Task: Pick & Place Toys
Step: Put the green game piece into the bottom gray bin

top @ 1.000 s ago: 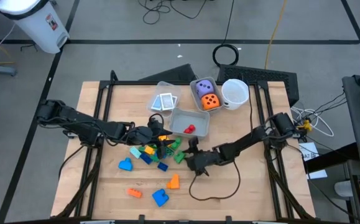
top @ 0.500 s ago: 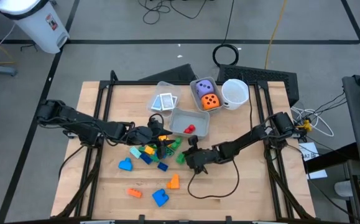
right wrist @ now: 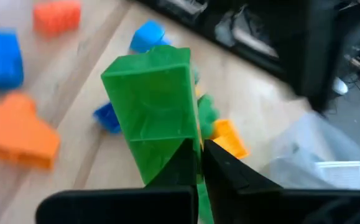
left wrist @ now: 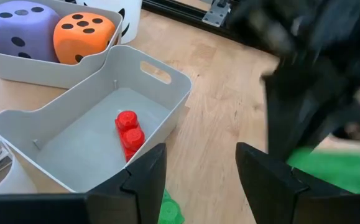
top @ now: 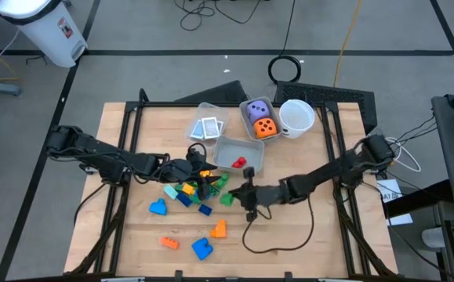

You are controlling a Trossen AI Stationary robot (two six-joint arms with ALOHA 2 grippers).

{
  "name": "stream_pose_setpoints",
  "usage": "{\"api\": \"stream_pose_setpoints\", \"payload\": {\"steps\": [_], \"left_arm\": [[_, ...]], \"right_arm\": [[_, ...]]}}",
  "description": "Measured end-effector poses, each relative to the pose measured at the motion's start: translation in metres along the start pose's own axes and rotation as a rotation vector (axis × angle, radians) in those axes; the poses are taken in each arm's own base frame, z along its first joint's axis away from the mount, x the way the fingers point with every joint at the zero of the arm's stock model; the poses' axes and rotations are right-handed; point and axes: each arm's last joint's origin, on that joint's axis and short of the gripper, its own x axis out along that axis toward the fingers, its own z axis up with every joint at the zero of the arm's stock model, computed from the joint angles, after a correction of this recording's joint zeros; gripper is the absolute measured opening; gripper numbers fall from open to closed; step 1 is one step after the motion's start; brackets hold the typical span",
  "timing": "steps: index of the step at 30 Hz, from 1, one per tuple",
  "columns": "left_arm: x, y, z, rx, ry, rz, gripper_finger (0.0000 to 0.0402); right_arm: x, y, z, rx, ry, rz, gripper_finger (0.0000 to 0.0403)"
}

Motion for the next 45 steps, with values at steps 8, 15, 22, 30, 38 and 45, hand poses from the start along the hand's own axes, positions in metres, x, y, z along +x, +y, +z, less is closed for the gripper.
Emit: {"api": "stream_pose_setpoints", "payload": {"steps": [8, 15, 22, 30, 38, 45], "left_arm": [[0.0, 0.0, 0.0, -0.007, 0.0, 0.0, 0.02], [0.0, 0.0, 0.0, -0.005, 0.001, -0.001, 0.02], [0.0, 0.0, 0.0, -0.004, 0.0, 0.0, 0.02], [0.0, 0.0, -0.001, -0.007, 0.002, 0.0, 0.02], [0.005, -0.002, -0.007, -0.016, 0.032, -0.006, 0.02], [0.022, -0.009, -0.017, -0.141, 0.046, -0.031, 0.02]], "right_arm": [[-0.008, -0.058, -0.02, 0.17, 0.064, -0.138, 0.0001], [-0.004, -0.086, -0.08, 0.282, 0.231, -0.238, 0.0006], [-0.007, -0.081, -0.088, 0.278, 0.234, -0.234, 0.0113], [-0.024, -0.079, -0.066, 0.282, 0.143, -0.215, 0.0238], [-0.07, -0.07, -0.022, 0.359, -0.078, -0.137, 0.026], [-0.09, -0.044, -0.018, 0.328, -0.125, -0.034, 0.0246]]}}
